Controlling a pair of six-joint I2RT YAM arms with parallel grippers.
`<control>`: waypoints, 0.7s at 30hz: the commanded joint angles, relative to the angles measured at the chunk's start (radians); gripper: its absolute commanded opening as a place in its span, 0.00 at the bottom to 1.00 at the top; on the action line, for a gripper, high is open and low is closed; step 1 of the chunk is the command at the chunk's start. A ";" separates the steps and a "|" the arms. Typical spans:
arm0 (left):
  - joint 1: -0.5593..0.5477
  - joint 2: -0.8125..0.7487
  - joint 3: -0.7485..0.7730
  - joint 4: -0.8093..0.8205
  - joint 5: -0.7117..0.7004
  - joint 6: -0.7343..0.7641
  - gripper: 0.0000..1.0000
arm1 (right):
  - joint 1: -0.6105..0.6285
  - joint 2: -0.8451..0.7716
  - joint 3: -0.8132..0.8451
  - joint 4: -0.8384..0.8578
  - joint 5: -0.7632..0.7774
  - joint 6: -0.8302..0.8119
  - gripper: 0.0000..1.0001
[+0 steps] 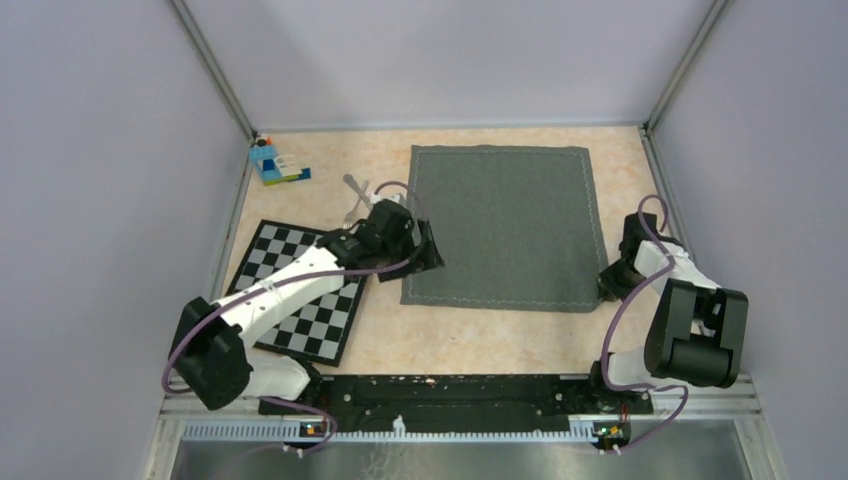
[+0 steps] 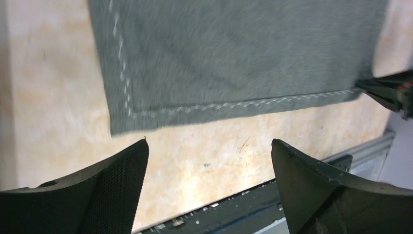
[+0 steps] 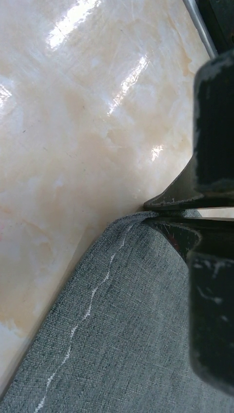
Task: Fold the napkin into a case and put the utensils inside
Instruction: Pick up the flattened napkin from the center of the board.
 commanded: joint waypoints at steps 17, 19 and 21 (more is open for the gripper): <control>-0.162 0.439 0.251 -0.622 -0.352 -0.871 0.61 | 0.020 -0.016 -0.052 0.091 -0.023 0.001 0.00; -0.163 0.442 0.248 -0.620 -0.359 -0.877 0.61 | 0.020 -0.016 -0.054 0.097 -0.028 -0.001 0.00; -0.163 0.449 0.240 -0.610 -0.360 -0.880 0.61 | 0.020 -0.015 -0.058 0.105 -0.042 -0.001 0.00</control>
